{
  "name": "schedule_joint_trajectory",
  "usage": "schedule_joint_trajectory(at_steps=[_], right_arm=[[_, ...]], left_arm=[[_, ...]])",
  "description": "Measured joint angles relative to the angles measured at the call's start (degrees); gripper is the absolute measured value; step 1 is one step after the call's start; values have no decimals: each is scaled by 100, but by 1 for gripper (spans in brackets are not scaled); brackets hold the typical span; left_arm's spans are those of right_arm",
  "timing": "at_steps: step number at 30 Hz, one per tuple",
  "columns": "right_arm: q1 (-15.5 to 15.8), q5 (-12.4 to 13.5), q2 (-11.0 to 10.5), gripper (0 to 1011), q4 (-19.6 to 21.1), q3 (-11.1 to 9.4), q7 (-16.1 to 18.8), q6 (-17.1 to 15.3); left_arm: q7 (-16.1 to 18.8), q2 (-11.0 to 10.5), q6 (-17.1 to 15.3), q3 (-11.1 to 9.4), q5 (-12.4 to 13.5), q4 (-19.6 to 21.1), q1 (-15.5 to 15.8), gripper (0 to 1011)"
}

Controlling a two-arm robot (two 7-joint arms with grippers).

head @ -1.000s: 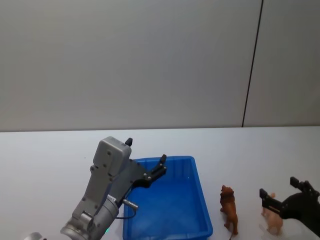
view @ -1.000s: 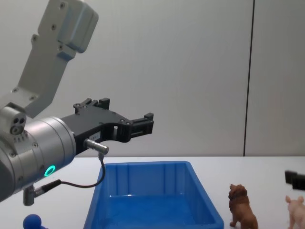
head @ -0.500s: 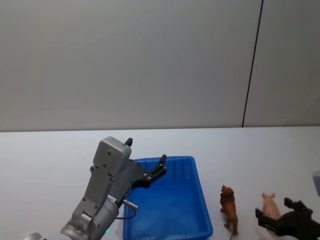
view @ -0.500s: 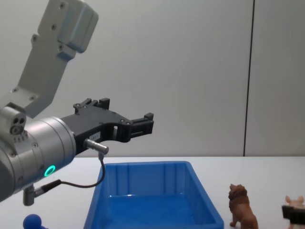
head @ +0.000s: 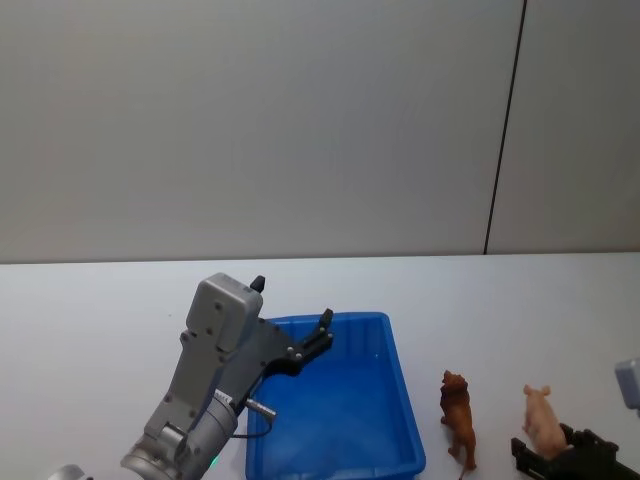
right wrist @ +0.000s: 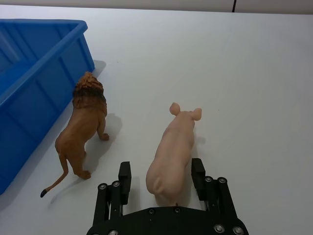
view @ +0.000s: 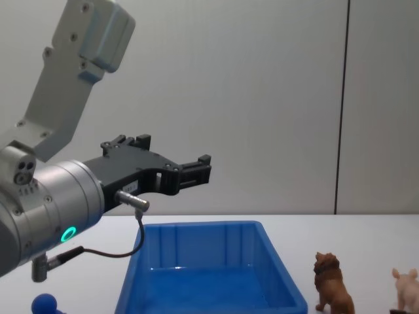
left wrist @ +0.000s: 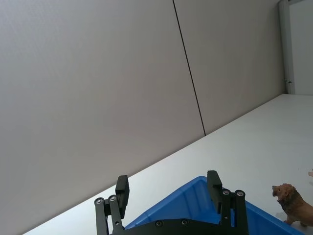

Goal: Pick up the two dolls from the table and place them into the box.

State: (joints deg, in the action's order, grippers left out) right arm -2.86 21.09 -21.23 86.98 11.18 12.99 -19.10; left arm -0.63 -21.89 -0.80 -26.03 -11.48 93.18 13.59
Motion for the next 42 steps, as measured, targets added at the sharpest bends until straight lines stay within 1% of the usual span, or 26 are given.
schedule_joint_trajectory(at_steps=[1, 2, 5, 6, 7, 8, 9, 10, 11, 13, 15, 23, 29, 35, 42], right_arm=[[2, 4, 3, 781, -6, 2, -6, -3], [3, 9, 7, 728, -10, 3, -17, -5], [14, 11, 18, 675, -26, 12, -52, -2], [16, 8, 20, 627, -27, 15, -62, 4], [21, -7, 24, 569, -28, 21, -80, 25], [25, -22, 26, 549, -28, 23, -92, 43], [32, -51, 28, 508, -28, 27, -114, 76], [36, -68, 28, 508, -27, 30, -125, 94], [38, -86, 28, 446, -25, 31, -136, 114], [43, -131, 29, 393, -13, 35, -157, 163], [49, -198, 29, 366, 18, 43, -192, 237], [21, -541, 36, 361, 184, 73, -249, 546], [-60, -758, 65, 361, 303, 113, -139, 704], [-202, -937, 136, 361, 408, 184, 122, 778], [-416, -1054, 279, 361, 429, 292, 511, 731]], left_arm=[[0, 0, 0, 0, 0, 0, 0, 1003], [0, 0, 0, 0, 0, 0, 0, 1003], [0, 0, 0, 0, 0, 0, 0, 1003], [0, 0, 0, 0, 0, 0, 0, 1003], [0, 0, 0, 0, 0, 0, 0, 1003], [0, 0, 0, 0, 0, 0, 0, 1003], [0, 0, 0, 0, 0, 0, 0, 1003], [0, 0, 0, 0, 0, 0, 0, 1003], [0, 0, 0, 0, 0, 0, 0, 1003], [0, 0, 0, 0, 0, 0, 0, 1003], [0, 0, 0, 0, 0, 0, 0, 1003], [0, 0, 0, 0, 0, 0, 0, 1003], [0, 0, 0, 0, 0, 0, 0, 1003], [0, 0, 0, 0, 0, 0, 0, 1003], [0, 0, 0, 0, 0, 0, 0, 1003]])
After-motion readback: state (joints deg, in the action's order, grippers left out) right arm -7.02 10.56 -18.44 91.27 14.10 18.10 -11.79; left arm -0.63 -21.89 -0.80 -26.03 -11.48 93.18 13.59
